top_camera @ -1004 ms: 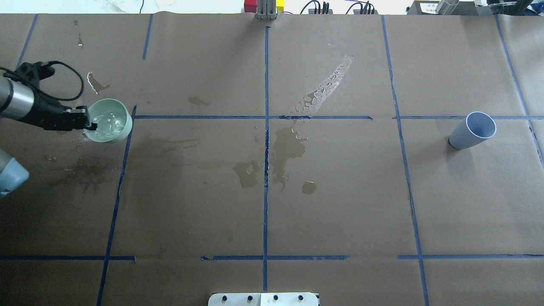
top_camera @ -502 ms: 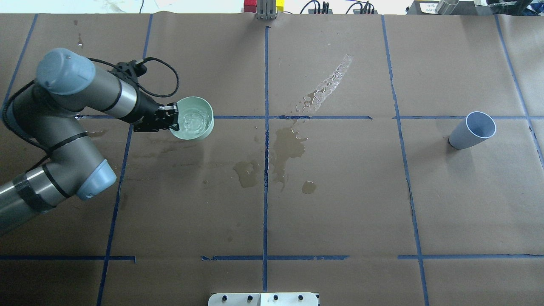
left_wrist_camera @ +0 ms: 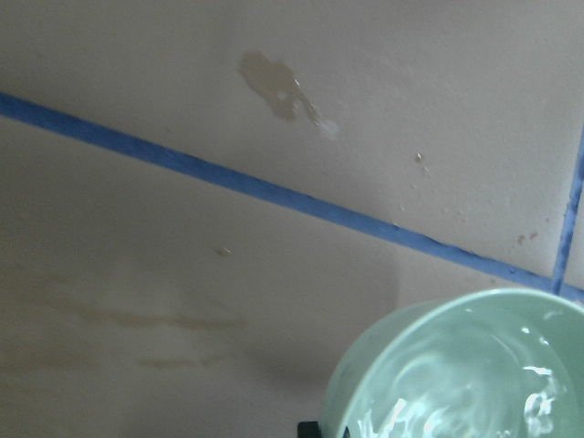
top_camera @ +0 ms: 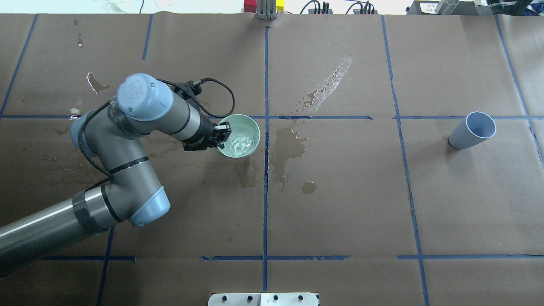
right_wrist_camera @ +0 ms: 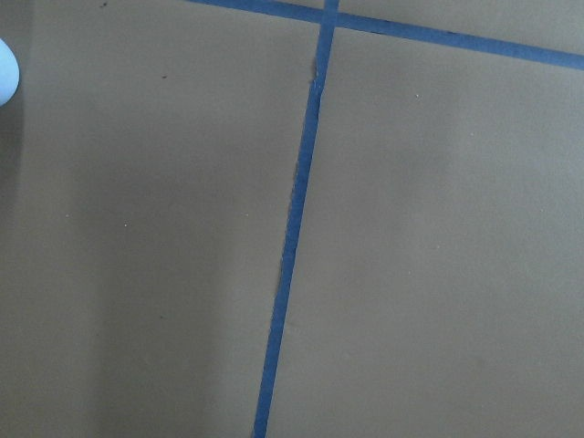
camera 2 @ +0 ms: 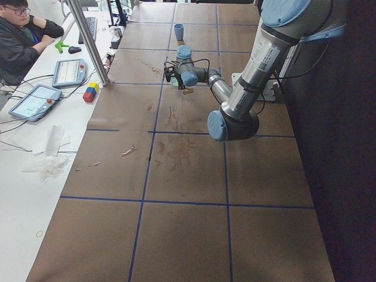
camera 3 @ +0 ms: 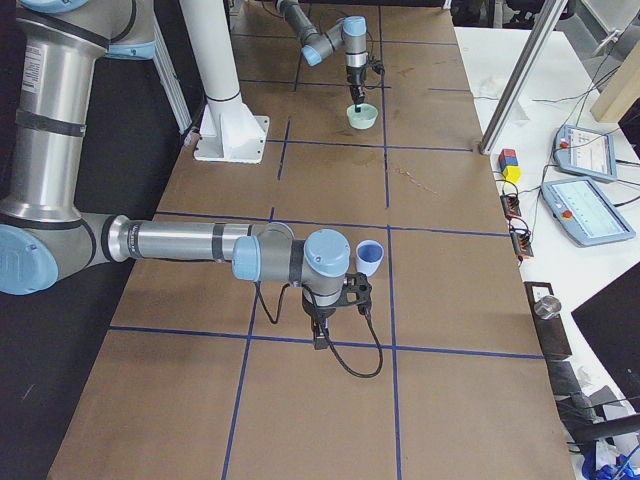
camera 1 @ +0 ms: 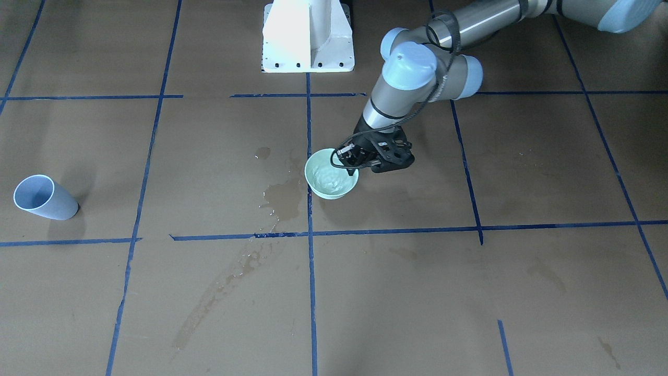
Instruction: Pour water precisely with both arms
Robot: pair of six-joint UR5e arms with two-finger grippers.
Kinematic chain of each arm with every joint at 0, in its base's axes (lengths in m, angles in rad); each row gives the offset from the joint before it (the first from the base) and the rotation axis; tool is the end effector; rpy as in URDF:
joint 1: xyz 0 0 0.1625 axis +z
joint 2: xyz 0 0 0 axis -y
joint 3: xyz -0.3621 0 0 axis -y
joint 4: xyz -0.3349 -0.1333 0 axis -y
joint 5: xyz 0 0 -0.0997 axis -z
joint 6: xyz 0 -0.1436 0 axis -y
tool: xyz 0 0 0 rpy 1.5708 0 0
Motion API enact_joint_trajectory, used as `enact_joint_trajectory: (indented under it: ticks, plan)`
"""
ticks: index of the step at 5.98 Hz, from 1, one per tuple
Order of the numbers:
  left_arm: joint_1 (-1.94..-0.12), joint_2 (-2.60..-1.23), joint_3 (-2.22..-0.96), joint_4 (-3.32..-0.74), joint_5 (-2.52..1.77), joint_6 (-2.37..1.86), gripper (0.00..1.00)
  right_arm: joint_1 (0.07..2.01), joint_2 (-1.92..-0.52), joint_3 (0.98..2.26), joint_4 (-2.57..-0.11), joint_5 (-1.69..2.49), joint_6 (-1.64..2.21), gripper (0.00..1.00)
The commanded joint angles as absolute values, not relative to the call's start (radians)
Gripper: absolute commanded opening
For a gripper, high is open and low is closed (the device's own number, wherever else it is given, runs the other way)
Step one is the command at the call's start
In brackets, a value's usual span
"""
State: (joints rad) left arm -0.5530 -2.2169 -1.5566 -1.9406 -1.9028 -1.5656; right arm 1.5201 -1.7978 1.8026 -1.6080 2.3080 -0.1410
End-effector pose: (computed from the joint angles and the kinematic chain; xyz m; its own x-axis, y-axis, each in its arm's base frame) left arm 0.5131 -0.4183 0.2430 0.4599 -0.2781 -0.8433 0.2605 0.9502 -0.1713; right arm 0.0190 -0.3510 0.6232 0.7260 -0.1559 0.6698 0.1542 0.9861 0.0623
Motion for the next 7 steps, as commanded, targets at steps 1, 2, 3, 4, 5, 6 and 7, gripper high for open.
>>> enact_joint_trajectory:
  ticks: [1,2,3,4,5,6,7]
  plan:
    - [-0.509,-2.262,-1.498,-1.925,-1.852,-1.577,0.0,1.519,-1.798,1.802,-1.608,2.307,-0.141,1.0]
    - [-0.509,-2.275,-1.471,-1.925,-1.852,-1.577,0.0,1.52,-1.798,1.802,-1.608,2.307,-0.141,1.0]
    - [-0.509,-2.287,-1.456,-1.925,-1.852,-1.577,0.08,1.52,-1.798,1.804,-1.608,2.307,-0.14,1.0]
    - [-0.509,-2.293,-1.451,-1.925,-1.852,-1.575,0.52,1.52,-1.798,1.807,-1.608,2.307,-0.14,1.0]
    - [-0.509,-2.293,-1.451,-1.925,-1.852,-1.572,1.0,1.519,-1.798,1.809,-1.608,2.307,-0.141,1.0]
    - [-0.52,-2.287,-1.462,-1.924,-1.861,-1.553,1.0,1.519,-1.796,1.81,-1.606,2.307,-0.147,1.0]
    - [-0.558,-2.283,-1.486,-1.877,-1.908,-1.489,1.0,1.52,-1.796,1.815,-1.606,2.309,-0.14,1.0]
